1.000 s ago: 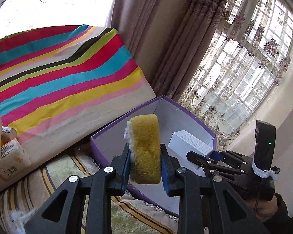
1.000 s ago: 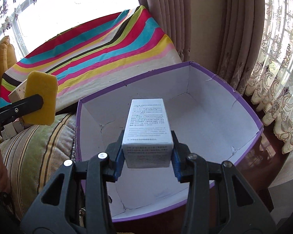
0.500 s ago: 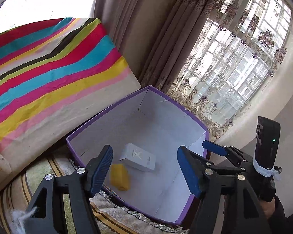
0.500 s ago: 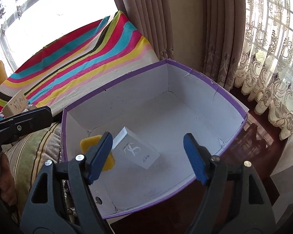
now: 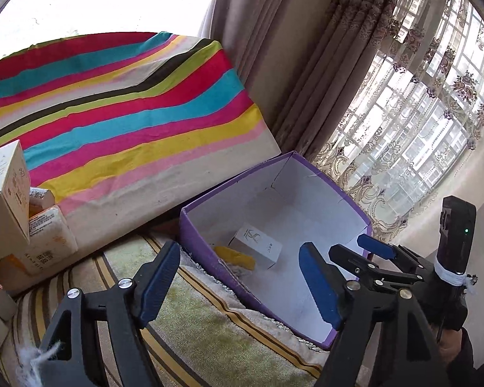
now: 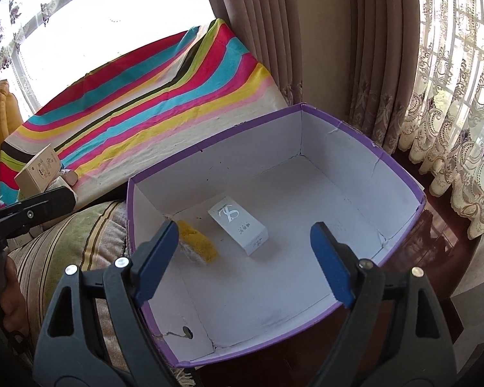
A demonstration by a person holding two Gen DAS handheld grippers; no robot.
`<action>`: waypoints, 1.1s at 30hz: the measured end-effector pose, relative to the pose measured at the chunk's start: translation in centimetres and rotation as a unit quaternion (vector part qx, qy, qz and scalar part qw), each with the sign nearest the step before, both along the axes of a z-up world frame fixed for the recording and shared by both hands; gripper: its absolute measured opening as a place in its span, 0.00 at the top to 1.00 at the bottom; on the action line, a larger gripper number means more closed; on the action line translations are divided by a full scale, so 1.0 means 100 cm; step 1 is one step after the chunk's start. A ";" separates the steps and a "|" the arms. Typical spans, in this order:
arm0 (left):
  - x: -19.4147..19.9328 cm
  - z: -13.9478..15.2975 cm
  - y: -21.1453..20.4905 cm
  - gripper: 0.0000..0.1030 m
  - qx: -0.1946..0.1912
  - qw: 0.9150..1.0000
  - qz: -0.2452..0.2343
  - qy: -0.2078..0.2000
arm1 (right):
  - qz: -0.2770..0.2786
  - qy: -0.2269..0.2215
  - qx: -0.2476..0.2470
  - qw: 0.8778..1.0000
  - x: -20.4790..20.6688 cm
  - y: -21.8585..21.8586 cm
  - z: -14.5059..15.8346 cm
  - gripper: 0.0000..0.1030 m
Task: Organize objects
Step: 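Move both open tools back to the pile of boxes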
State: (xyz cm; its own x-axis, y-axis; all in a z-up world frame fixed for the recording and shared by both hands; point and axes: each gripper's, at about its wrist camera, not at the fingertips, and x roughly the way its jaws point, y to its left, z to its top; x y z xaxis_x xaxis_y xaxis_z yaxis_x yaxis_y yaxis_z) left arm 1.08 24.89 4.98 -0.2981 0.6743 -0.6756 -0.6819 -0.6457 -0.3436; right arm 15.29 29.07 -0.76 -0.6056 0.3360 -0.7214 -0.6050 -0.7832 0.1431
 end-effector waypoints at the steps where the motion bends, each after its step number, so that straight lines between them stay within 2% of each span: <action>1: 0.001 0.001 -0.006 0.25 0.001 1.000 0.006 0.004 | 0.006 0.002 -0.002 1.000 -0.002 -0.004 0.000 0.17; 9: 0.005 0.010 -0.067 0.25 0.014 0.997 0.074 0.029 | 0.050 0.014 -0.021 0.998 -0.023 -0.036 0.002 0.16; 17: 0.009 0.014 -0.138 0.25 0.027 0.987 0.151 0.038 | 0.091 0.012 -0.028 0.995 -0.043 -0.067 0.005 0.15; 24: 0.011 0.008 -0.216 0.25 0.032 0.969 0.243 0.023 | 0.122 0.015 -0.024 0.992 -0.060 -0.093 0.012 0.12; 33: 0.011 -0.015 -0.292 0.25 0.006 0.942 0.335 -0.016 | 0.173 0.007 -0.009 0.985 -0.086 -0.128 0.013 0.11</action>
